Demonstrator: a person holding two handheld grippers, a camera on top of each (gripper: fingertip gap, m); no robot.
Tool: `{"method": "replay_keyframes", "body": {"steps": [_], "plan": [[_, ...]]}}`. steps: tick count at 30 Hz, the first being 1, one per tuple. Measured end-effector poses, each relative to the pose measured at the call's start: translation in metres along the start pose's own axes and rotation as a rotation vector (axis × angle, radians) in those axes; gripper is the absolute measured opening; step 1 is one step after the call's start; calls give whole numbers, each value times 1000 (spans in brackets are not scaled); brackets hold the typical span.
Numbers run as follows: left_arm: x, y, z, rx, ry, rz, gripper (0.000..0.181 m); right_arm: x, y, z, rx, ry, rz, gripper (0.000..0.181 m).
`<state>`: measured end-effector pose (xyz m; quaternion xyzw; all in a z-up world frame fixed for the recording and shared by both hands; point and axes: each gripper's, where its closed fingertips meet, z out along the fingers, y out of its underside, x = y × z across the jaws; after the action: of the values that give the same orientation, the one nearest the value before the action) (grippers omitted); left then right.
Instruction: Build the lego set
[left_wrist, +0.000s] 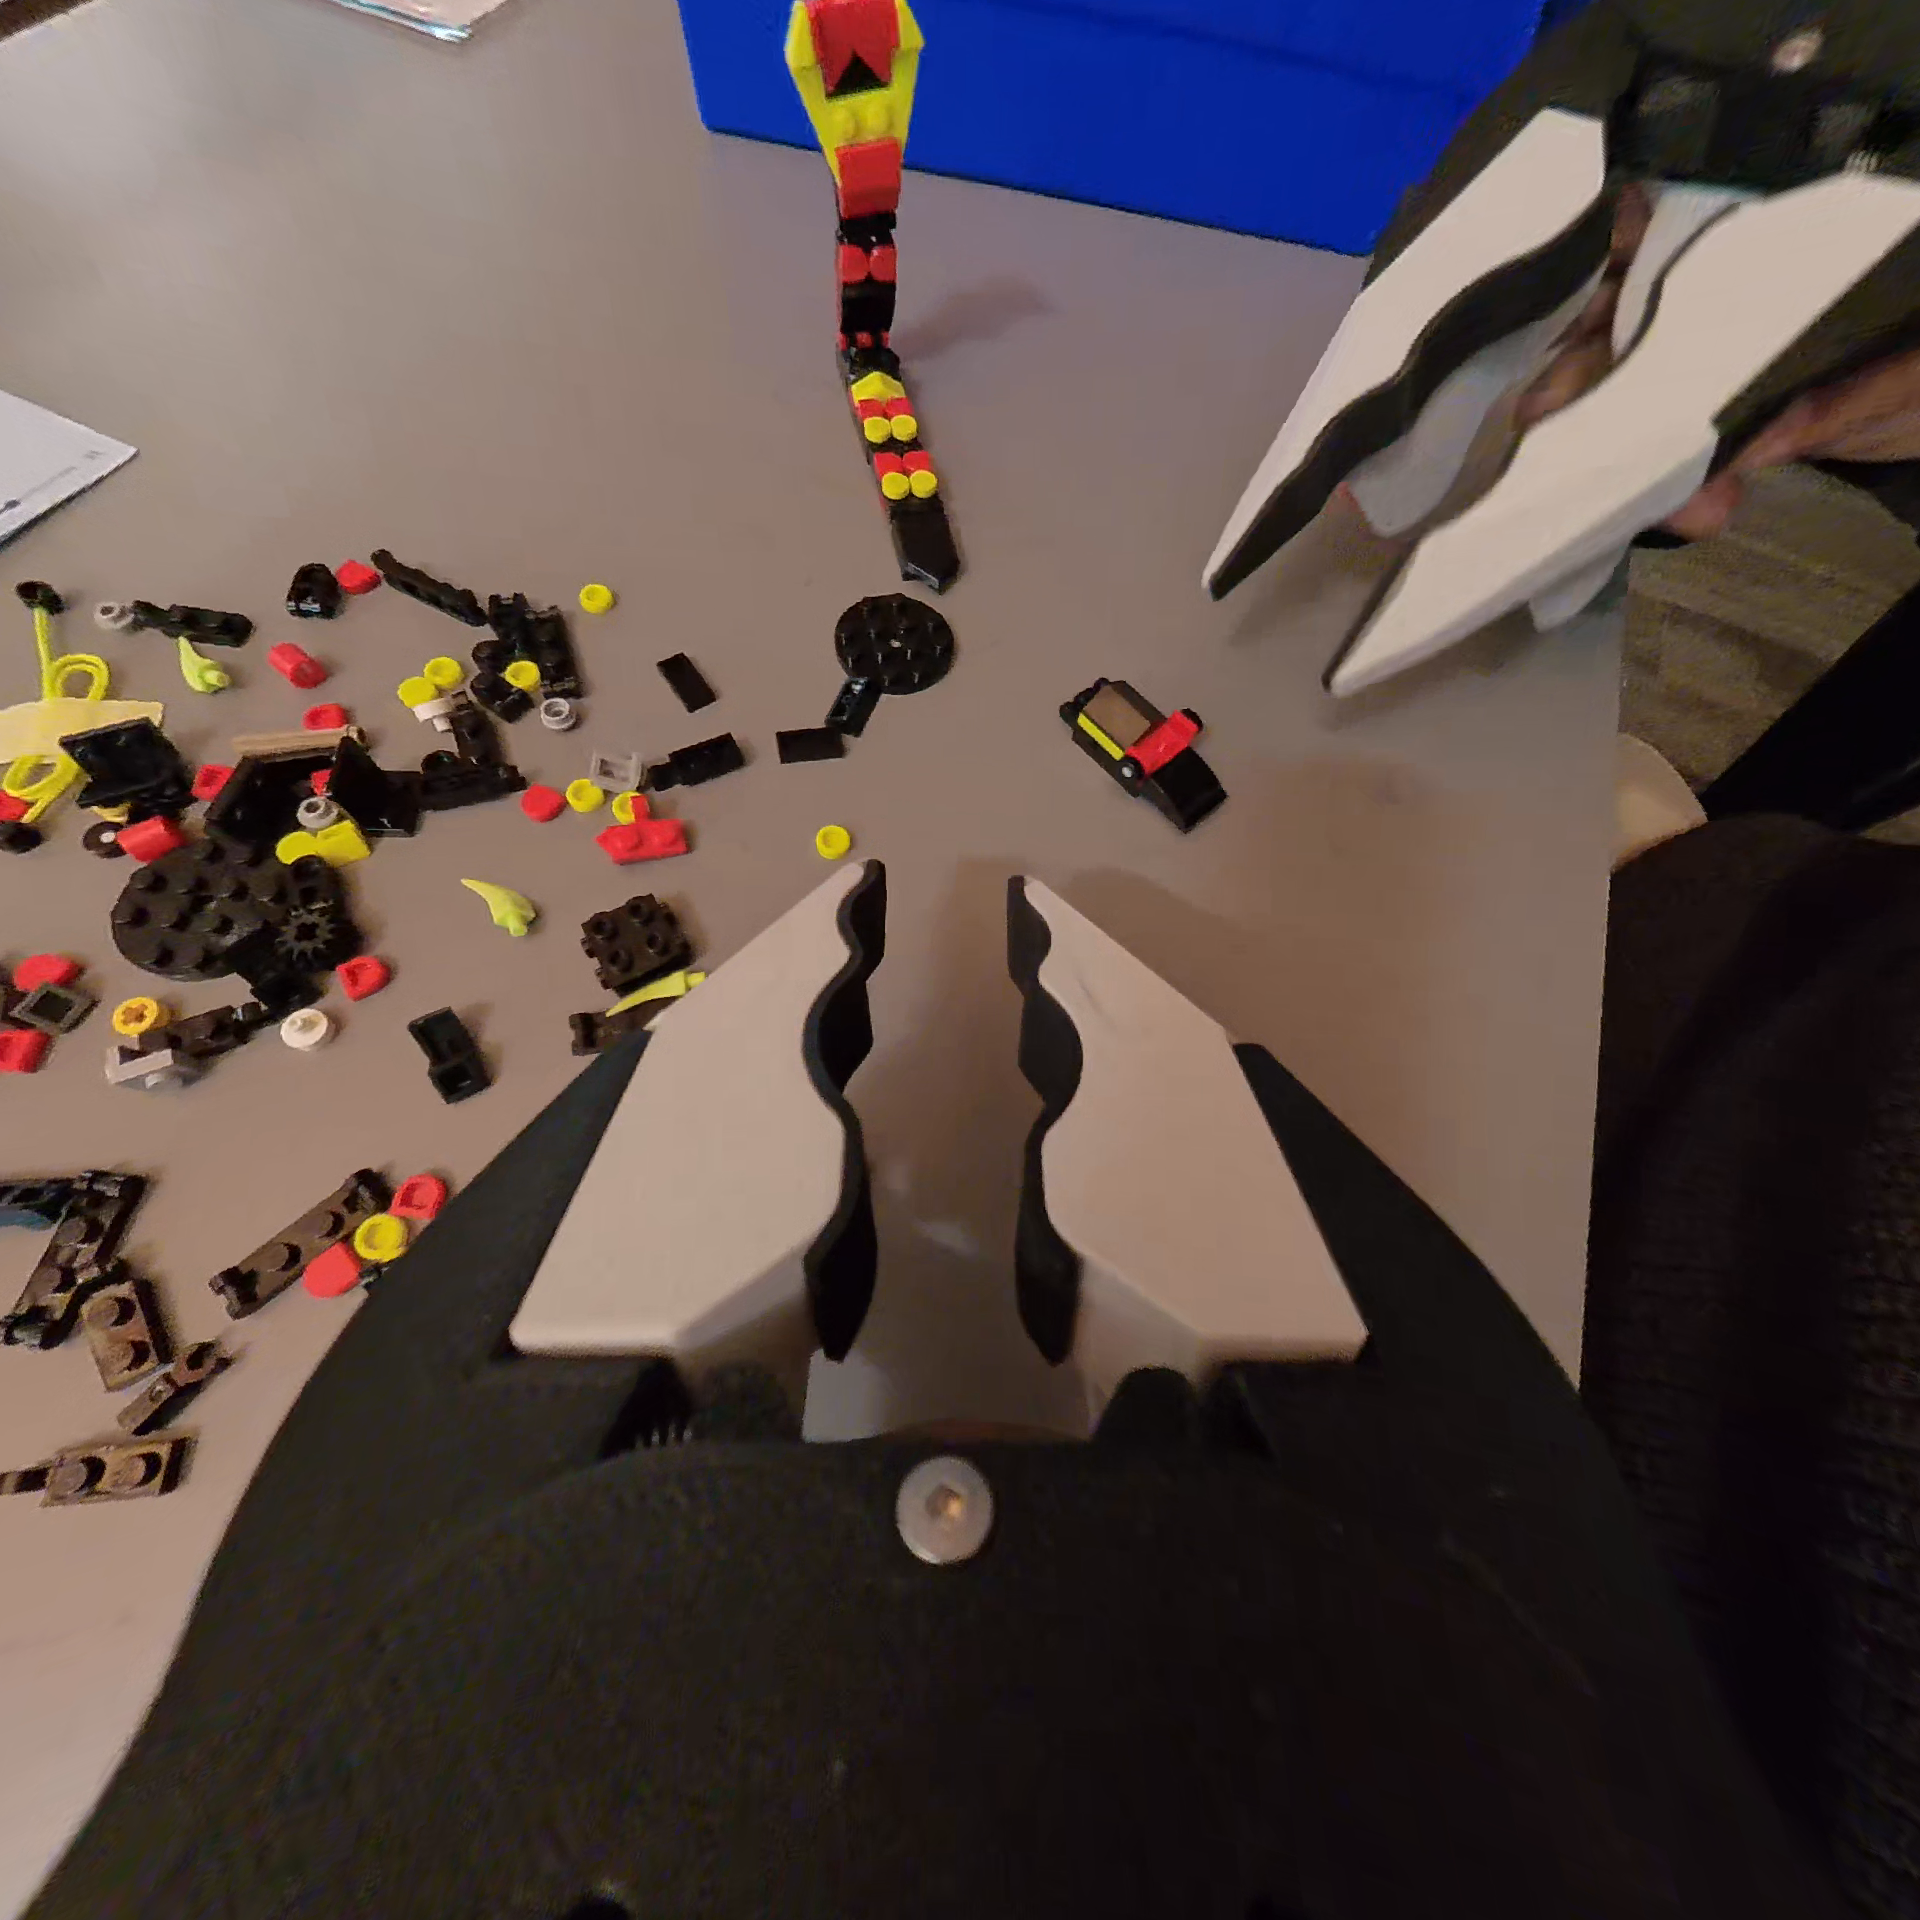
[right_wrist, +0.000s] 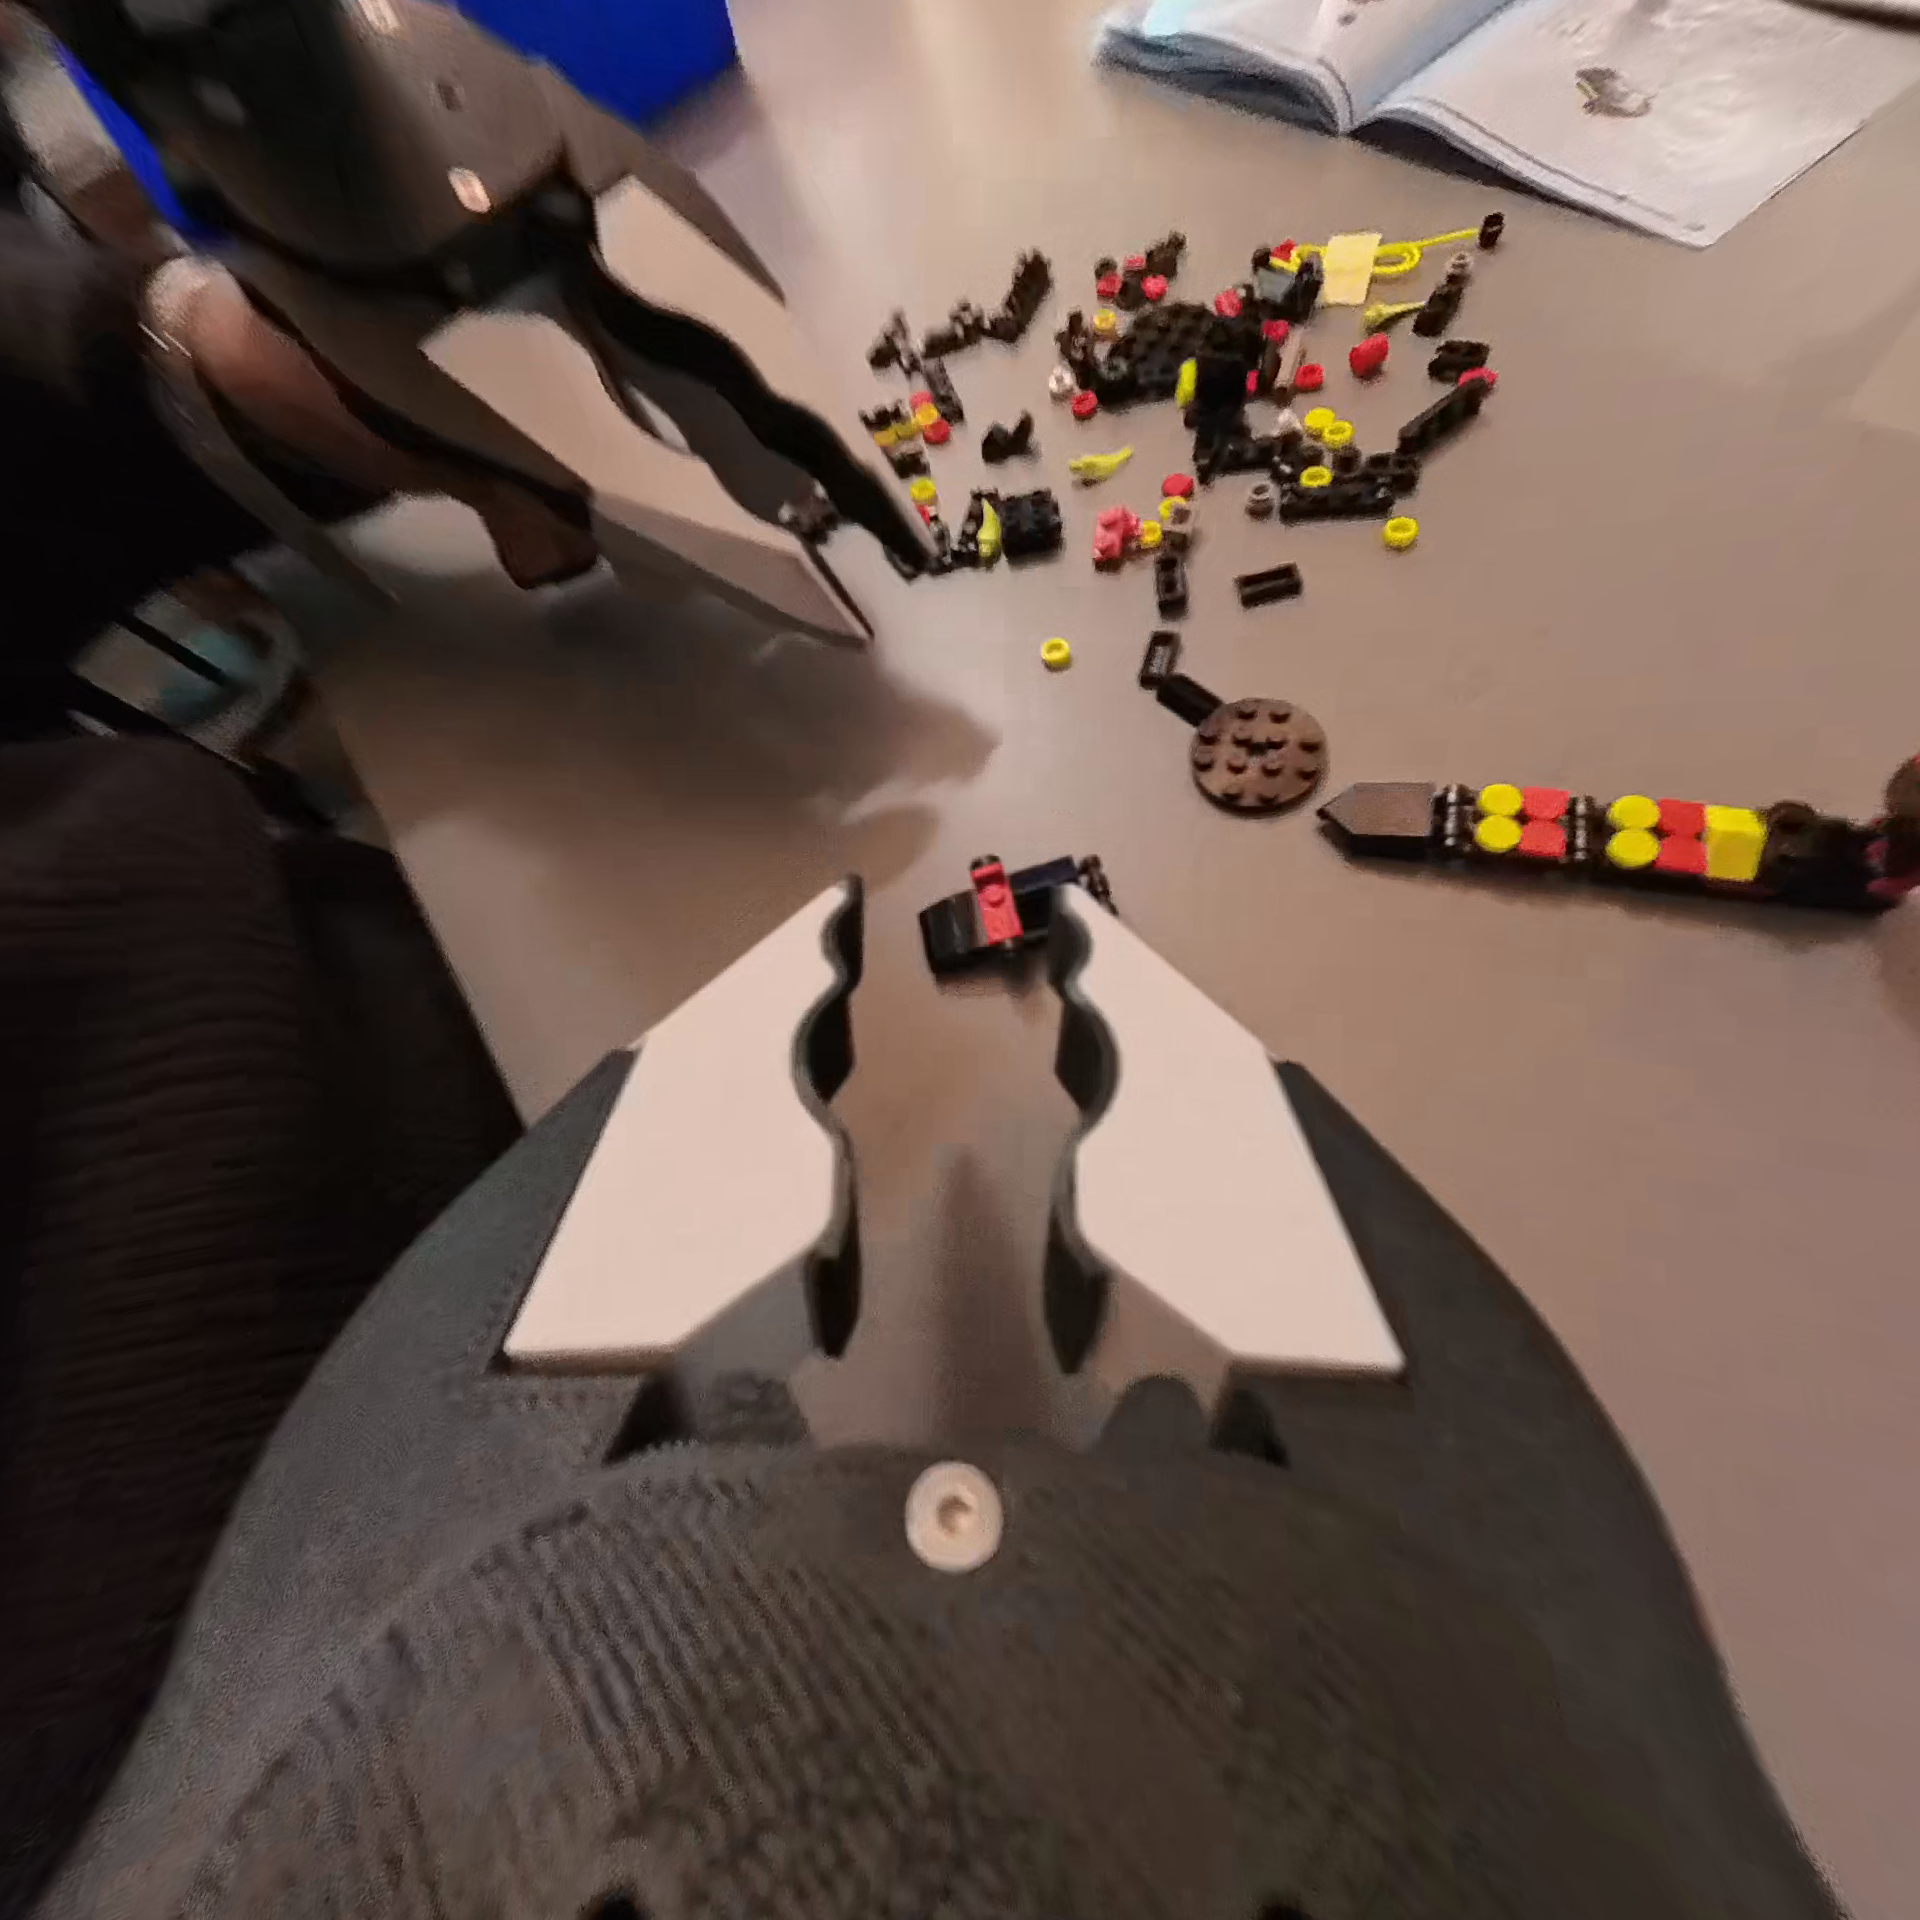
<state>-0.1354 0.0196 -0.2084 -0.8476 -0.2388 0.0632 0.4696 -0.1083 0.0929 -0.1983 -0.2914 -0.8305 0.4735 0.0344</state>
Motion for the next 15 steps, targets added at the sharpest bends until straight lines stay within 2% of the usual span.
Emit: {"method": "replay_keyframes", "body": {"steps": [1, 3, 7, 10, 12, 15], "plan": [[-1, 0, 0, 0, 1, -10, 21, 2, 3, 5, -31, 39, -47, 44], [-1, 0, 1, 1, 6, -28, 21, 3, 9, 15, -97, 102, -158, 53], [0, 0, 1, 4, 17, -38, 21, 8, 16, 29, -187, 198, -343, 56], [1, 0, 1, 0, 17, -32, 21, 8, 24, 35, -218, 167, -305, 55], [1, 1, 1, -2, 18, -31, 21, 10, 25, 34, -215, 145, -248, 45], [2, 0, 1, 2, 23, -26, 21, 11, 22, 30, -192, 123, -200, 41]]}}
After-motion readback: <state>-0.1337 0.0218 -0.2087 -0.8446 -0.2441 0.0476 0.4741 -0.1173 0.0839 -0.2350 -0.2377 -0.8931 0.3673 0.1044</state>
